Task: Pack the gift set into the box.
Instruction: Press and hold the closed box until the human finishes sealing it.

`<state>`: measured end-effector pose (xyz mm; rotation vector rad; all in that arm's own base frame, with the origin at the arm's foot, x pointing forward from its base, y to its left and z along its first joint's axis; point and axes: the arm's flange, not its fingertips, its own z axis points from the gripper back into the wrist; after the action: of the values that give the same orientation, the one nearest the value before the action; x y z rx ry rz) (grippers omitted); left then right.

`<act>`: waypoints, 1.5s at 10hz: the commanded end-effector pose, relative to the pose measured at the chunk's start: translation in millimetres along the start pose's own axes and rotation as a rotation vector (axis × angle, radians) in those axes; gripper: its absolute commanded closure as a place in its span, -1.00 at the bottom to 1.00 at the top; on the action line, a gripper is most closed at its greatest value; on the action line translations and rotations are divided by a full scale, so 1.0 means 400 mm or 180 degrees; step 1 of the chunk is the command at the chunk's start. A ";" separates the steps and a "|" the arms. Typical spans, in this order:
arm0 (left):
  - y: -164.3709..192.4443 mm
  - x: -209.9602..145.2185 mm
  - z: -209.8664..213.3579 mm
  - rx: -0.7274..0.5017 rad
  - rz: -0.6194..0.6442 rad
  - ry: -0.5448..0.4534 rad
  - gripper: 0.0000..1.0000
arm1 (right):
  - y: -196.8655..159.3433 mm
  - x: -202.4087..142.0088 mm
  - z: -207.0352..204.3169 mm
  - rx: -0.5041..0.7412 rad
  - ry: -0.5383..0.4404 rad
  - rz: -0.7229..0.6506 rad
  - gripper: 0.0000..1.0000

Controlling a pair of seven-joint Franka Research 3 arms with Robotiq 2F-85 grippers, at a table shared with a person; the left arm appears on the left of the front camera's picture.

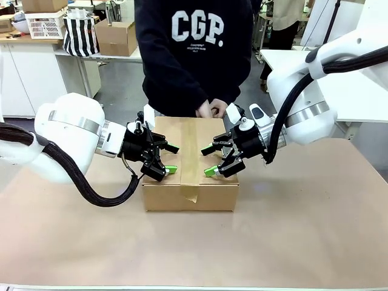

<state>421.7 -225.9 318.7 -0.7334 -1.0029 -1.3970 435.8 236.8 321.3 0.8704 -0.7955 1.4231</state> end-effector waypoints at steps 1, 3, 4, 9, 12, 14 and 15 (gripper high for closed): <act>-0.004 -0.010 0.000 -0.0011 0.0007 0.0011 -1.00 | 0.002 -0.005 -0.004 -0.0006 0.0023 -0.0003 -1.00; -0.004 -0.010 0.000 -0.0011 0.0007 0.0011 -1.00 | 0.002 -0.005 -0.004 -0.0006 0.0023 -0.0003 -1.00; -0.004 -0.010 0.000 -0.0011 0.0007 0.0011 -1.00 | 0.002 -0.005 -0.004 -0.0006 0.0023 -0.0003 -1.00; -0.004 -0.010 0.000 -0.0011 0.0007 0.0011 -1.00 | 0.002 -0.005 -0.004 -0.0006 0.0023 -0.0003 -1.00; -0.004 -0.010 0.000 -0.0011 0.0007 0.0011 -1.00 | 0.002 -0.005 -0.004 -0.0006 0.0023 -0.0003 -1.00; -0.004 -0.010 0.000 -0.0011 0.0007 0.0011 -1.00 | 0.002 -0.005 -0.004 -0.0006 0.0023 -0.0003 -1.00; -0.004 -0.010 0.000 -0.0011 0.0007 0.0011 -1.00 | 0.002 -0.005 -0.004 -0.0006 0.0023 -0.0003 -1.00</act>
<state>421.6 -225.9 318.7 -0.7335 -1.0028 -1.3970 435.7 236.8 321.3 0.8705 -0.7954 1.4232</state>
